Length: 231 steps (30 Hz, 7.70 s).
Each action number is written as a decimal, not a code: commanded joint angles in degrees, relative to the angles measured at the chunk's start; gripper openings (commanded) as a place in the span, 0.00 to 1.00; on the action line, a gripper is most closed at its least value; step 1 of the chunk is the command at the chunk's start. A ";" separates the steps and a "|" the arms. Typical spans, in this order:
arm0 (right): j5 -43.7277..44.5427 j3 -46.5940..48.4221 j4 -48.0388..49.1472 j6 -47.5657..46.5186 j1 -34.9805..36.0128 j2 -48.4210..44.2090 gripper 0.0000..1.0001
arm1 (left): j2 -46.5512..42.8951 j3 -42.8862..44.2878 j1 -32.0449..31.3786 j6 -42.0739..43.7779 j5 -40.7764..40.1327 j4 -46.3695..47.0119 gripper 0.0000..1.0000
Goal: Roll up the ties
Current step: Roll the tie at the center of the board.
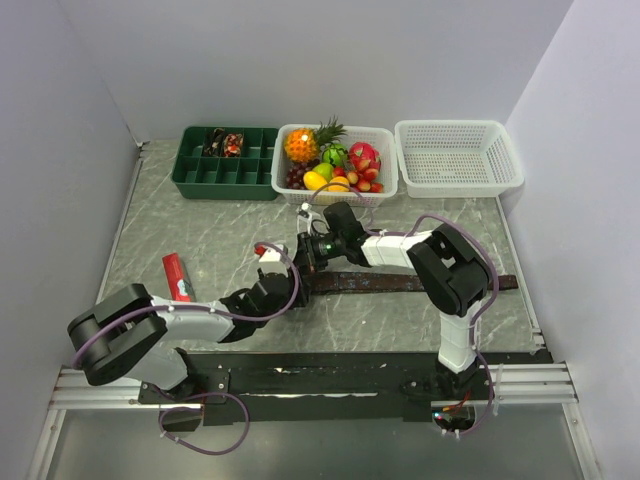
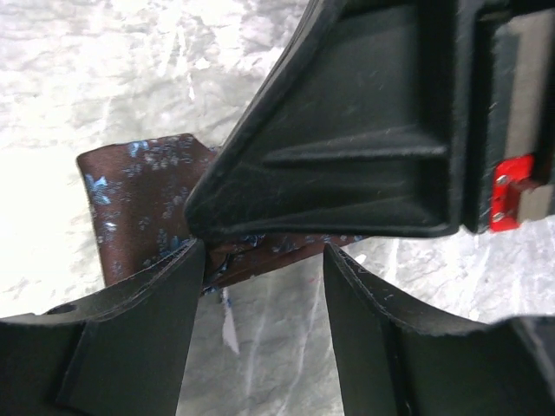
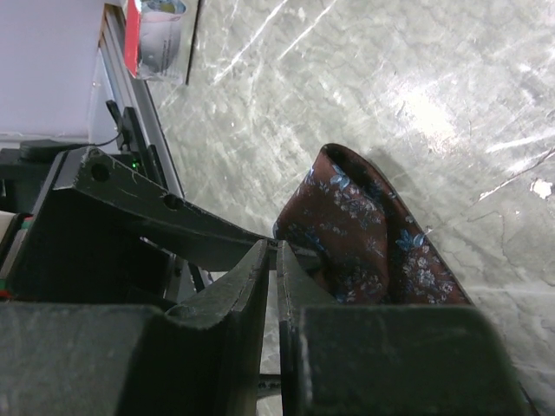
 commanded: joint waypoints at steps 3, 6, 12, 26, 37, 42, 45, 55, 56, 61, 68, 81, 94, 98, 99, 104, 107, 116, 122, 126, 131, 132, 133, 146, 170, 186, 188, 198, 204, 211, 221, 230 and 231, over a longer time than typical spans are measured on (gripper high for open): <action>-0.24 2.72 -3.99 -3.14 0.19 1.38 0.16 | 0.09 1.21 -0.37 0.70 2.93 4.52 0.62; -0.23 4.66 -7.95 -4.37 0.10 3.58 0.15 | -0.88 0.60 -0.37 0.96 3.03 5.13 0.62; 0.73 6.51 -13.49 -6.21 -0.16 6.04 0.15 | -0.88 0.33 -0.37 1.23 3.55 5.05 0.62; 9.26 6.25 -20.18 -8.41 -0.16 6.48 0.14 | -14.23 1.39 4.87 -5.62 -2.70 -13.04 0.91; 10.31 6.25 -21.15 -7.89 -0.16 6.22 0.14 | -11.18 -6.78 20.63 -7.65 22.16 -4.02 0.88; 10.32 5.45 -20.89 -7.62 -0.25 5.61 0.14 | -4.59 -9.95 21.87 -10.81 26.49 6.96 0.79; 10.14 5.28 -20.71 -7.54 -0.25 5.69 0.13 | -0.55 -10.30 21.96 -11.60 28.16 12.77 0.66; 11.27 5.19 -20.18 -6.57 -0.16 4.20 0.13 | 5.36 -9.95 21.87 -13.10 29.66 19.29 0.08; 11.89 5.10 -20.18 -6.57 -0.25 3.85 0.13 | 5.01 -9.43 21.96 -12.84 29.14 18.33 0.04; 15.32 5.98 -21.76 -6.66 -0.25 1.74 0.13 | 0.09 -7.32 21.87 -9.77 25.27 8.40 0.01; 18.75 5.98 -23.08 -7.53 0.01 1.47 0.13 | -3.34 -4.50 21.87 -6.51 24.21 2.32 0.01; 24.55 8.00 -25.81 -8.41 3.88 3.06 0.13 | -5.36 -0.11 18.71 -5.37 18.95 -5.22 0.08; 27.45 5.81 -25.19 -7.53 4.49 -1.16 0.13 | -3.61 8.84 11.51 -5.02 7.62 -16.90 0.01; 27.28 5.37 -25.19 -7.36 4.49 -2.21 0.13 | -1.68 13.86 9.13 -4.58 2.52 -24.37 0.01; 27.36 5.37 -25.19 -7.45 4.49 -2.30 0.13 | -1.41 14.91 8.86 -4.58 2.06 -25.35 0.01; 26.49 5.19 -24.50 -6.75 4.49 -2.22 0.13 | 1.05 20.72 6.58 -4.22 -1.27 -32.39 0.01; 25.96 5.37 -24.49 -6.66 4.41 -1.52 0.13 | 2.63 23.36 5.26 -4.40 -4.44 -36.08 0.01; 26.84 5.72 -24.58 -6.92 4.23 -3.00 0.13 | 4.92 25.82 5.17 -4.14 -10.50 -44.78 0.01; 26.40 5.81 -24.23 -6.66 4.32 -3.71 0.13 | 4.48 26.52 5.08 -3.35 -12.35 -47.60 0.01; 26.05 5.28 -23.70 -6.57 4.32 -4.15 0.13 | 4.83 27.93 4.91 -1.85 -12.09 -48.13 0.01; 25.43 4.58 -22.21 -5.87 4.32 -4.59 0.13 | 7.29 30.65 3.33 -1.50 -14.02 -50.23 0.01; 25.17 4.40 -21.77 -5.43 4.32 -4.68 0.13 | 8.25 31.00 3.06 -1.67 -14.37 -50.67 0.01; 24.30 4.31 -21.24 -5.16 4.32 -4.50 0.13 | 8.69 31.44 2.80 -1.76 -14.72 -51.02 0.01; 19.55 2.38 -10.34 1.95 4.41 -0.20 0.13 | 10.46 33.12 0.16 -3.08 -16.84 -51.64 0.01; 17.87 0.53 -6.65 4.16 4.85 2.53 0.13 | 8.97 27.76 -2.74 -2.99 -10.52 -39.27 0.55; 18.84 0.44 -8.76 2.93 4.67 0.51 0.13 | -3.34 12.64 -2.48 -1.41 -4.18 -18.52 0.57; 17.71 0.18 -7.62 3.45 4.67 1.21 0.13 | -3.96 11.59 -2.13 -0.80 -2.61 -16.94 0.57; 18.05 -0.08 -7.18 3.63 4.67 1.21 0.13 | -4.66 6.67 0.16 -3.17 2.76 -7.36 0.49; 18.40 0.27 -7.79 3.80 4.67 0.86 0.13 | -7.21 0.17 4.02 -5.72 6.01 0.82 0.39; 18.58 1.23 -9.37 3.89 4.58 -0.63 0.13 | -8.79 -2.04 5.61 -6.77 6.98 3.72 0.35; 18.92 3.78 -11.83 3.46 4.58 -1.86 0.13 | -10.90 -5.03 7.89 -9.67 7.51 7.43 0.43; 25.69 5.01 -19.91 0.29 4.49 -6.17 0.13 | -9.23 -4.15 8.16 -9.59 8.74 9.00 0.49; 26.04 5.19 -20.53 -0.15 4.49 -6.52 0.13 | -8.80 -4.06 8.16 -9.50 9.00 9.26 0.49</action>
